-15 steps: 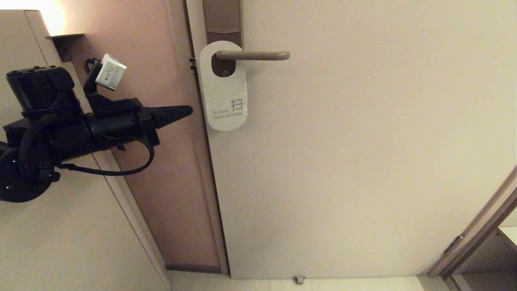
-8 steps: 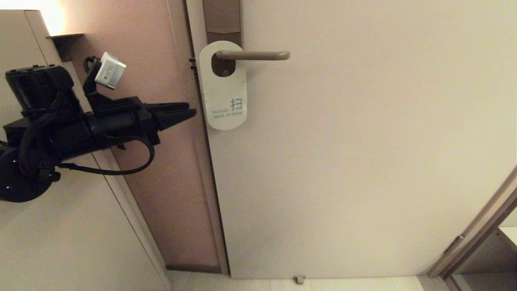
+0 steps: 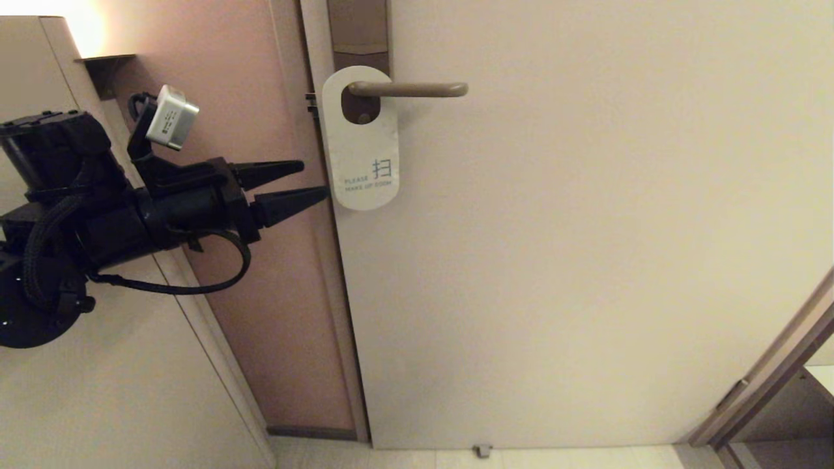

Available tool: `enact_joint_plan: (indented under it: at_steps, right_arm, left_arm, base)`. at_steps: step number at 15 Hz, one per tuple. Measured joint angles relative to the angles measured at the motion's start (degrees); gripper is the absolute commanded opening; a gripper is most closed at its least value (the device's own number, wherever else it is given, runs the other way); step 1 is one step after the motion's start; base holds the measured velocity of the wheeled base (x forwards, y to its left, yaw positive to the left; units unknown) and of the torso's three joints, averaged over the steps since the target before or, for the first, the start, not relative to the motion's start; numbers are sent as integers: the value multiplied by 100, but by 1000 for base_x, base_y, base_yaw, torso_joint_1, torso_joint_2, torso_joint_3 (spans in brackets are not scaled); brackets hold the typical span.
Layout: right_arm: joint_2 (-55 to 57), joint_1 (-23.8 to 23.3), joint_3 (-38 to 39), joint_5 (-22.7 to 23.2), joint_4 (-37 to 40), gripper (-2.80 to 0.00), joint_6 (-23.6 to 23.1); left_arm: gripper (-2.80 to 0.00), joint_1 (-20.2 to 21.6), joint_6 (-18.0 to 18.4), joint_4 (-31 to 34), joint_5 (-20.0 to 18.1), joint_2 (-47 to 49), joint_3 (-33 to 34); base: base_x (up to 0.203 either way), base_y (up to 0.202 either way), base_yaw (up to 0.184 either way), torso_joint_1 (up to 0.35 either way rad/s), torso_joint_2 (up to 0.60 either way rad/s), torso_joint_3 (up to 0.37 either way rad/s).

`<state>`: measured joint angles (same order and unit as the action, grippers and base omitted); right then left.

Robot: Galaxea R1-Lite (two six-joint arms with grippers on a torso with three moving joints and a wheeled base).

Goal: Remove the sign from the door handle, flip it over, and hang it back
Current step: Take down the sign

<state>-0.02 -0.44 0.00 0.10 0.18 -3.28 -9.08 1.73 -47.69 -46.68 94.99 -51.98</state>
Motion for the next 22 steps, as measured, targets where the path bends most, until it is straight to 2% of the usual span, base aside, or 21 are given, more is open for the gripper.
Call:
enact_joint_plan:
  at_steps: [4, 16, 19, 22]
  right_arm:
    - [0, 0, 0, -2, -2, -280, -2]
    - [0, 0, 0, -2, 0, -280, 0]
    - [0, 0, 0, -2, 4, -280, -2]
    - [0, 0, 0, -5, 2, -280, -2]
  left_arm:
    - [0, -31, -16, 1, -412, 60, -39]
    - [0, -32, -44, 19, -624, 714, -766]
    - [0, -72, -285, 23, -693, 859, -1017]
    - [0, -126, -333, 28, -951, 940, -1180]
  base:
    - [0, 0, 0, 0, 0, 0]
    - [0, 0, 0, 0, 0, 0]
    - [0, 0, 0, 0, 0, 0]
    - [0, 0, 0, 0, 0, 0]
